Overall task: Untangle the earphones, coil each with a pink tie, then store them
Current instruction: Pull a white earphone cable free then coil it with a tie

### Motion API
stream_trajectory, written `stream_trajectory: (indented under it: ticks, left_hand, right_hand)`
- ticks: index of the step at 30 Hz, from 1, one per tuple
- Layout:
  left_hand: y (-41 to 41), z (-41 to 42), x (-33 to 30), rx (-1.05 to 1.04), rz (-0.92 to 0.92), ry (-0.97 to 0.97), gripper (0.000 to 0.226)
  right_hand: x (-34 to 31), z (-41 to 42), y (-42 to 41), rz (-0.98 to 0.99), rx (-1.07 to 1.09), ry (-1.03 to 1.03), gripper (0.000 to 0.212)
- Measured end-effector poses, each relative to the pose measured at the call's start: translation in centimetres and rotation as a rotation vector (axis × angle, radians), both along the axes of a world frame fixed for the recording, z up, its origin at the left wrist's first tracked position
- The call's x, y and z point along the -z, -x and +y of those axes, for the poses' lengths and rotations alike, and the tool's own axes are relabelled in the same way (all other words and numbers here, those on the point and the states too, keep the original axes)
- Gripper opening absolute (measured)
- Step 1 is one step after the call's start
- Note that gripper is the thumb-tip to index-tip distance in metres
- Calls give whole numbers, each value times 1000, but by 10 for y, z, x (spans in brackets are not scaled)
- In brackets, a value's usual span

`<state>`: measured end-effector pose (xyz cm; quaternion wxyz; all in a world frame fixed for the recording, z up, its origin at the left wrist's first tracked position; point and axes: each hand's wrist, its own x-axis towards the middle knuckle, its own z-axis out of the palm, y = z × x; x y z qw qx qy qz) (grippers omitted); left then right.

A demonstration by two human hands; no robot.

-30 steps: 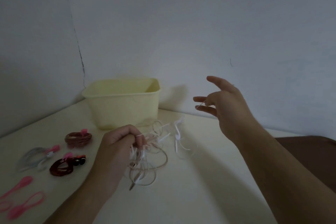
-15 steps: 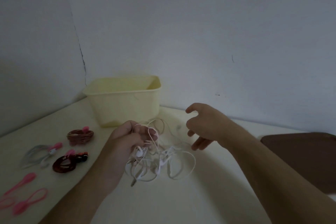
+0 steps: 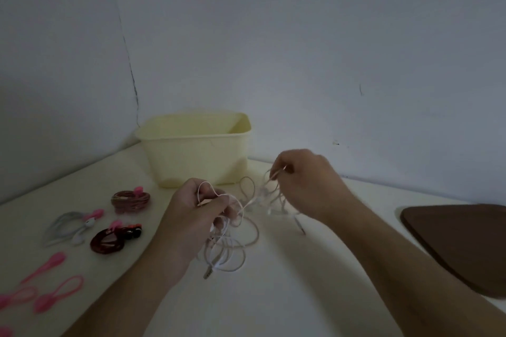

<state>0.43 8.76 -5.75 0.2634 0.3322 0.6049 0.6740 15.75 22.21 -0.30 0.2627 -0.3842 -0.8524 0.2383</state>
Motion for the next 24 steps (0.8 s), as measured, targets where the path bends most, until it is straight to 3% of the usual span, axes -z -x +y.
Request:
stream_trajectory:
  ticks: [4,10,13,16,21,24]
  left_hand:
    - [2,2,0,-47,-53,-50,19]
    - [6,1,-2,-92,-189,-184,12]
    - [9,1,-1,-94,-219,-175,27]
    - [8,-2,-1,-78,-21,-80,36]
    - [-5,-2,2,60,332,40,7]
    - [-7,-2,7,140,481,61,6]
  right_hand:
    - [1,1,1,357,53,176,23]
    - [-6,-1,-1,645,-15,626,19]
    - [-8,2,-4,757,-31,749,16]
    - [-6,7,-5,828,-58,777,18]
    - [-2,5,-4,704,-128,677,22]
    - [0,1,-2,640,-167,646,21]
